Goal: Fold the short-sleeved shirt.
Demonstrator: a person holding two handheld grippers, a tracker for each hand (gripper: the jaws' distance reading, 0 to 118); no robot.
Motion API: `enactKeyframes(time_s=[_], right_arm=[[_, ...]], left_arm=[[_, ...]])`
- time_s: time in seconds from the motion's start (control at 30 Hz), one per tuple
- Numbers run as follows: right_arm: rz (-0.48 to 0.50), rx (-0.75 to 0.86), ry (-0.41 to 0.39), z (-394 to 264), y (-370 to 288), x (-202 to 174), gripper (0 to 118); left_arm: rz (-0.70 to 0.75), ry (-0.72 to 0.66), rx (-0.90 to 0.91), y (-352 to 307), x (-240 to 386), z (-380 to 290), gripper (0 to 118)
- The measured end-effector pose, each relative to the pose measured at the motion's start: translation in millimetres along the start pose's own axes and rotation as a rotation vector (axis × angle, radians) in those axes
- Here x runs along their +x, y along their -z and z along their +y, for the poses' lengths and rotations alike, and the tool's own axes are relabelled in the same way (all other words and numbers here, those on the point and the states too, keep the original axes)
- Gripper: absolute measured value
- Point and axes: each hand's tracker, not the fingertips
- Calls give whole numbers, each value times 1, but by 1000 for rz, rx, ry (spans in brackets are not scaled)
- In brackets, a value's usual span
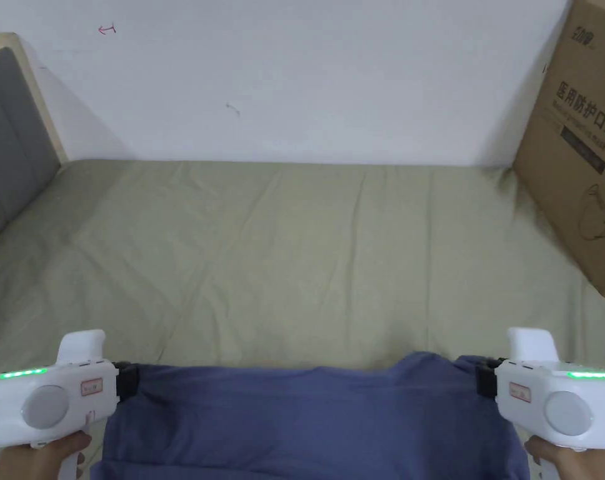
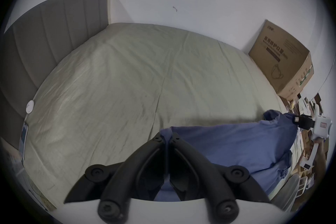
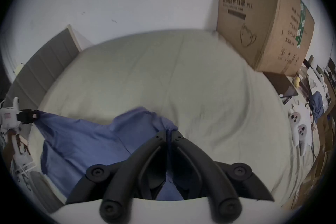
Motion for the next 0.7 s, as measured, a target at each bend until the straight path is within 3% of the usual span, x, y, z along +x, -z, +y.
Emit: enactKeyframes(time_s=[0.13, 0.37, 0.7], right_arm=[[20, 61, -24, -8, -57, -3, 3], [68, 78, 30, -68, -118, -3, 3], [8, -76, 96, -161, -112, -2, 4]], left_arm=[[10, -11, 24, -34, -1, -10, 3], [24, 1, -13, -65, -20, -63, 3], [60, -29, -122, -69, -34, -152, 3]])
